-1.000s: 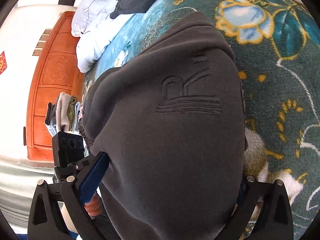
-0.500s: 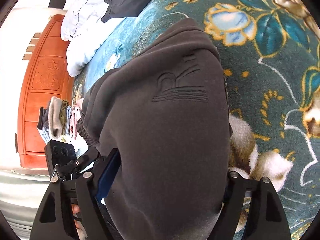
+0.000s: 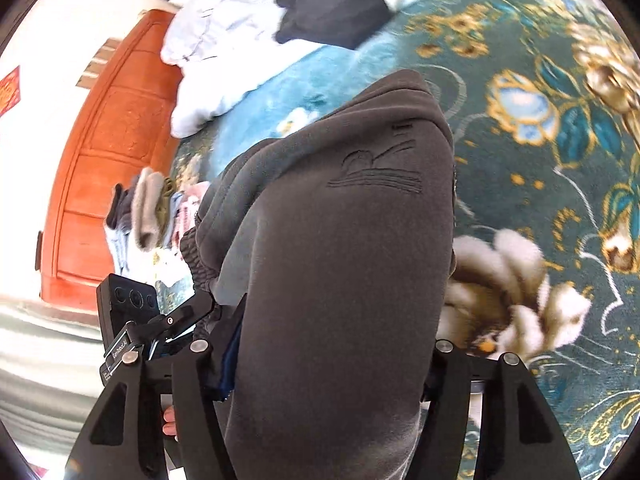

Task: Fold clothes
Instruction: 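Lift and carry the folded sweatpants with both grippers toward the clothes stack by the headboard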

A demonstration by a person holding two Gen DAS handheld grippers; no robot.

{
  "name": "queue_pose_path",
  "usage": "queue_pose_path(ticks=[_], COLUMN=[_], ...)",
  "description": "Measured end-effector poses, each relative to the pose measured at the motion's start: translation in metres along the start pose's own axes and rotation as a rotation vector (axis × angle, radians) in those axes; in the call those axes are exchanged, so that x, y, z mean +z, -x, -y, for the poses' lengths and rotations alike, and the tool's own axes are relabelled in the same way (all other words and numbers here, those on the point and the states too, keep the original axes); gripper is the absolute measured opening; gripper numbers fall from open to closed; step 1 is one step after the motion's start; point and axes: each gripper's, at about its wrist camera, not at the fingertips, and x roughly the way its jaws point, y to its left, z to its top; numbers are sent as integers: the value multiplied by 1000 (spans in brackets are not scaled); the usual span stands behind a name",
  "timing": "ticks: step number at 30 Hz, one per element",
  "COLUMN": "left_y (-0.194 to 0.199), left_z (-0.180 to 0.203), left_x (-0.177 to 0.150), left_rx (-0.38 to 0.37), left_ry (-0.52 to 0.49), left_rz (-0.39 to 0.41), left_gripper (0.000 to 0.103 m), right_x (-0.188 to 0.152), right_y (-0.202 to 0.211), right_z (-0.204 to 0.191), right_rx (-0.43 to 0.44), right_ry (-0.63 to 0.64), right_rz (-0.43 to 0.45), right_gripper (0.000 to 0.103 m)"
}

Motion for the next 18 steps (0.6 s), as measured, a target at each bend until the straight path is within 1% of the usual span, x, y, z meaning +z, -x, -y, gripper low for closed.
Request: queue_pose_path(ticks=[4,8,13,18], left_y=[63,141,250,351], left_z=[2,-4,-8,-16], left_x=[17,40,75,121], left_rx=[21,47,92,161], left_ry=[-41,-40,-63,-81], left_rz=[82,182,338,448], left_gripper=[72,72,72,72], right_x=[1,7,28,51], right_y=[-8,-20,-54,-90], right_z=[-49,-119,-221,-325], right_rx=[36,116,253,397], right_ry=[78,217,363,464], right_rz=[6,2,-37,-83], right_gripper=[65,65,65,65])
